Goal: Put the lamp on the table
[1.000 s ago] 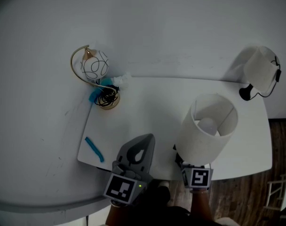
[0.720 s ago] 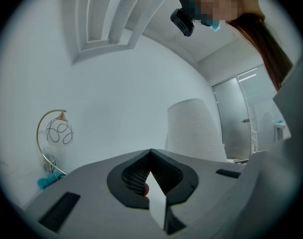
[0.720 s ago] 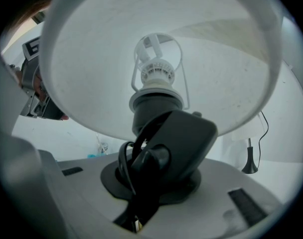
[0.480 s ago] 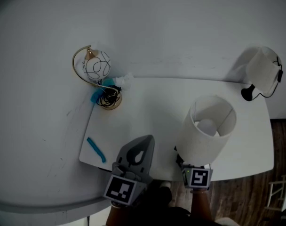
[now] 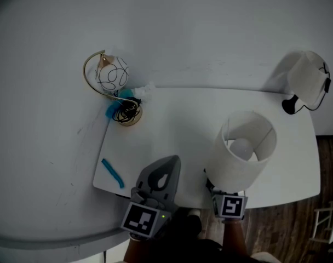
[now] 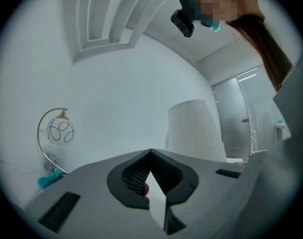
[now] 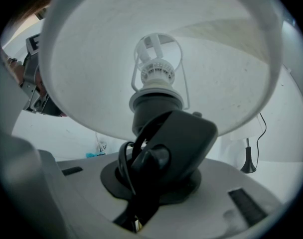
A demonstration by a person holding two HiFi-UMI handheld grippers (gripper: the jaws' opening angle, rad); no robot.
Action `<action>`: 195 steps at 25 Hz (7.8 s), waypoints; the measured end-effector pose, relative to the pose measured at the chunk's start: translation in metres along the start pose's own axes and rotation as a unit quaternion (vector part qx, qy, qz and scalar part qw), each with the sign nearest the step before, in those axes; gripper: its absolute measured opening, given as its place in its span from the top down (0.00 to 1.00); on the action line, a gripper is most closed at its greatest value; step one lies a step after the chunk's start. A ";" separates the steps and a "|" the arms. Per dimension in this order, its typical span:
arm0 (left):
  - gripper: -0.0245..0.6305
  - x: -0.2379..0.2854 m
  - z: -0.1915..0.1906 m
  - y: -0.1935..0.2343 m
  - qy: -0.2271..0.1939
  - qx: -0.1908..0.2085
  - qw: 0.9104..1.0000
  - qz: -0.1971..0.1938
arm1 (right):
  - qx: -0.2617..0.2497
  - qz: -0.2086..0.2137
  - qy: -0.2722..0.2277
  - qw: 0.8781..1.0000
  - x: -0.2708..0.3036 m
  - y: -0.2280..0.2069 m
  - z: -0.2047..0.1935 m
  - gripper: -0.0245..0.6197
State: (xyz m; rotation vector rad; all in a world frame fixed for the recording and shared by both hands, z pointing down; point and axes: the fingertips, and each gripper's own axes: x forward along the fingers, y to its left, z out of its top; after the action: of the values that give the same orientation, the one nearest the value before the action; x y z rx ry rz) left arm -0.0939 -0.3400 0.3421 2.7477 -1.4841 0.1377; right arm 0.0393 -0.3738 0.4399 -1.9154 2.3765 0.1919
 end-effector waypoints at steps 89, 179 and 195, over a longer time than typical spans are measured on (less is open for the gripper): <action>0.96 -0.035 0.003 -0.041 -0.004 0.009 1.000 -0.011 | -0.024 -0.014 0.038 0.999 -0.043 0.001 -0.018 0.70; 0.96 -0.116 0.022 -0.122 -0.037 -0.003 0.999 -0.009 | -0.018 0.019 0.128 0.991 -0.158 0.006 -0.013 0.80; 0.96 -0.144 0.027 -0.143 -0.045 -0.003 0.999 -0.003 | -0.026 0.026 0.116 0.993 -0.186 0.009 0.005 0.88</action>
State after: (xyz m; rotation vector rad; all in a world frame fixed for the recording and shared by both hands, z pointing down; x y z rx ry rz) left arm -0.0510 -0.1435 0.3067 2.7879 -1.4940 0.0096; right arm 0.0699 -0.1917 0.4616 -1.9998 2.5933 0.0358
